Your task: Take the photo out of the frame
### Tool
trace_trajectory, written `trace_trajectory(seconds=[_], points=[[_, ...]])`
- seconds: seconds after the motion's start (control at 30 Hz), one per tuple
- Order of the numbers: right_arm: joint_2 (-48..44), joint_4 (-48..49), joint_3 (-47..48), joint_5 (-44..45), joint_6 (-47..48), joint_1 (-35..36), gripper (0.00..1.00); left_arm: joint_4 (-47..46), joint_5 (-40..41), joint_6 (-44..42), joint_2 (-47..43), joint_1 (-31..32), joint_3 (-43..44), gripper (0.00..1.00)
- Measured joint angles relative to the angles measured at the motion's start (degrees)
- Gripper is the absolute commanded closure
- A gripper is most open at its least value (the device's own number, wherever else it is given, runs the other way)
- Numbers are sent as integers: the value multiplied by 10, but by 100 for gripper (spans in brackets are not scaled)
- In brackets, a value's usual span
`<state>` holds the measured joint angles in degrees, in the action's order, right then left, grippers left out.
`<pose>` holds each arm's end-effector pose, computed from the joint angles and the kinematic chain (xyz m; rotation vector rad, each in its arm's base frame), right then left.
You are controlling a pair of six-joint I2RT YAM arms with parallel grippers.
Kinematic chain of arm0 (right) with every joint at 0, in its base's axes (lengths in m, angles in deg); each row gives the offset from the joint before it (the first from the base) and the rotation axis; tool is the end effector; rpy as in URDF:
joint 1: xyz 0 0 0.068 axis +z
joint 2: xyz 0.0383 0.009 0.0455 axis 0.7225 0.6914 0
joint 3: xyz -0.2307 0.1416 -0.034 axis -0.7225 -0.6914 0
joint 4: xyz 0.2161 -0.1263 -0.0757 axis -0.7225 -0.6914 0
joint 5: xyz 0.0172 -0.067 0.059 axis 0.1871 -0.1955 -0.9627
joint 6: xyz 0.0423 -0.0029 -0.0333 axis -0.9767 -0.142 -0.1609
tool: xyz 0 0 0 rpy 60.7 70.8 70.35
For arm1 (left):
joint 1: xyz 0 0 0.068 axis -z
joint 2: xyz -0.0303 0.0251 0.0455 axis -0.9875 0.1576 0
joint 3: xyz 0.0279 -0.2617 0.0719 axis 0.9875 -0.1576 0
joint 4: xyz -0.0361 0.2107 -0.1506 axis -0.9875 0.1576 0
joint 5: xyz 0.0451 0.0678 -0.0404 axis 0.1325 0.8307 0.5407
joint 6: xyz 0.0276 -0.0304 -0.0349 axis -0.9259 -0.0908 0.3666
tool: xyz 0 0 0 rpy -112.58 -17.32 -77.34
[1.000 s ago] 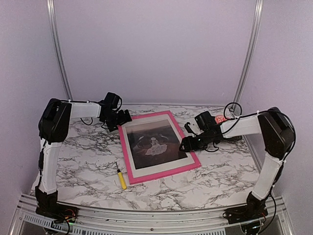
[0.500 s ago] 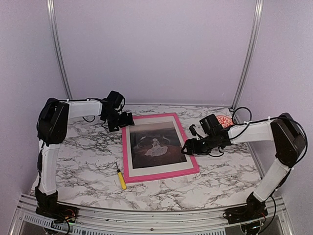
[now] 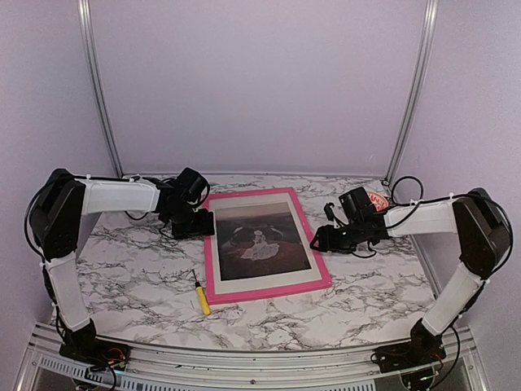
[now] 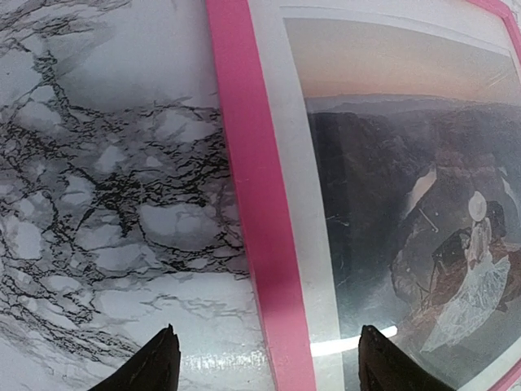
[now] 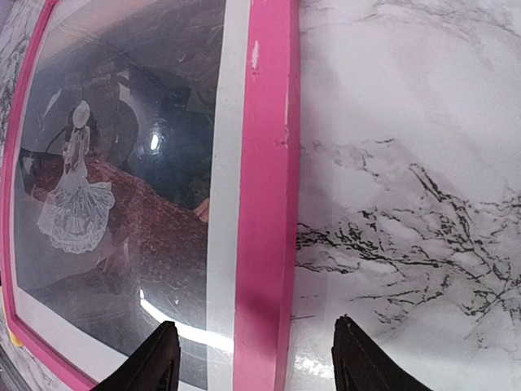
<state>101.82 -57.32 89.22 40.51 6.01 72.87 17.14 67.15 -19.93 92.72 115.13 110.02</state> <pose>0.2845 0.1514 0.1622 -0.1635 2.5971 0.6242 0.3331 -0.2240 0.1882 -0.0217 2.6131 -0.3776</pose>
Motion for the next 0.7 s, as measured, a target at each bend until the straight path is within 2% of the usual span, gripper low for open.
trace_trajectory(seconds=[0.2,0.37,0.7], points=[[35,-28,43,47,3,20,46,3,47,-23,-17,30,-7,13],[46,-65,71,87,7,44,54,-1,100,-65,-56,95,-7,9],[71,-96,88,136,-6,54,59,-4,225,-167,-52,243,8,6]])
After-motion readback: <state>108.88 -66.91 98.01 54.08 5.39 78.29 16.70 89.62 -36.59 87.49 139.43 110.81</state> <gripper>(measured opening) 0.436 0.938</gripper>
